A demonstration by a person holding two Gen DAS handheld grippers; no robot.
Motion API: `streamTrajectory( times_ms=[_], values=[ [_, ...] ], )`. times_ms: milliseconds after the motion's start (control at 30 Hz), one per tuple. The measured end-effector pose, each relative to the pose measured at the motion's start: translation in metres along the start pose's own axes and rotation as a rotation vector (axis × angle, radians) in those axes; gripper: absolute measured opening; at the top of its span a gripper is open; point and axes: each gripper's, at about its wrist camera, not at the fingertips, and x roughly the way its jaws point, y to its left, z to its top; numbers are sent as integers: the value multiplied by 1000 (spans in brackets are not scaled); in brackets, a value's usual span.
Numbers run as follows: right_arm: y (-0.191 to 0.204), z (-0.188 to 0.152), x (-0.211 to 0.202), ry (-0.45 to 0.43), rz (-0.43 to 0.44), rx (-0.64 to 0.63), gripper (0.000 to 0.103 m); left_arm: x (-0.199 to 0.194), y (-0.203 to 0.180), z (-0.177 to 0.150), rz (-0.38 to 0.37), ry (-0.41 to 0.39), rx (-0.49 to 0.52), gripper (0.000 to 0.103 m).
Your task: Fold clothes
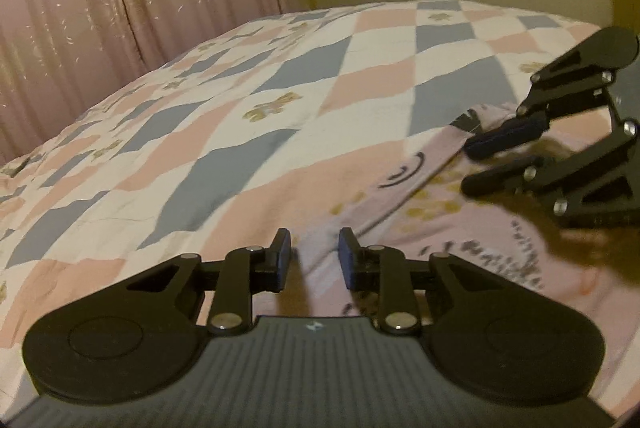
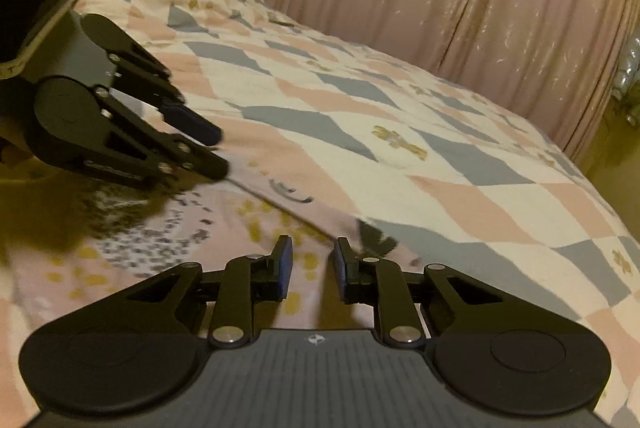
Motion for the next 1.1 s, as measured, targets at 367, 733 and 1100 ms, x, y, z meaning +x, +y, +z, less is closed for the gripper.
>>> streamTrajectory(
  times_ms=[367, 733, 1100],
  values=[
    [-39, -3, -10, -9, -83, 92, 18, 1, 26, -3, 77, 19, -18, 13],
    [-42, -20, -29, 7, -55, 199, 18, -8, -32, 8, -128, -21, 22, 13],
    [-81, -49, -5, 74, -136, 252, 18, 7, 9, -2, -36, 19, -32, 17]
  ],
)
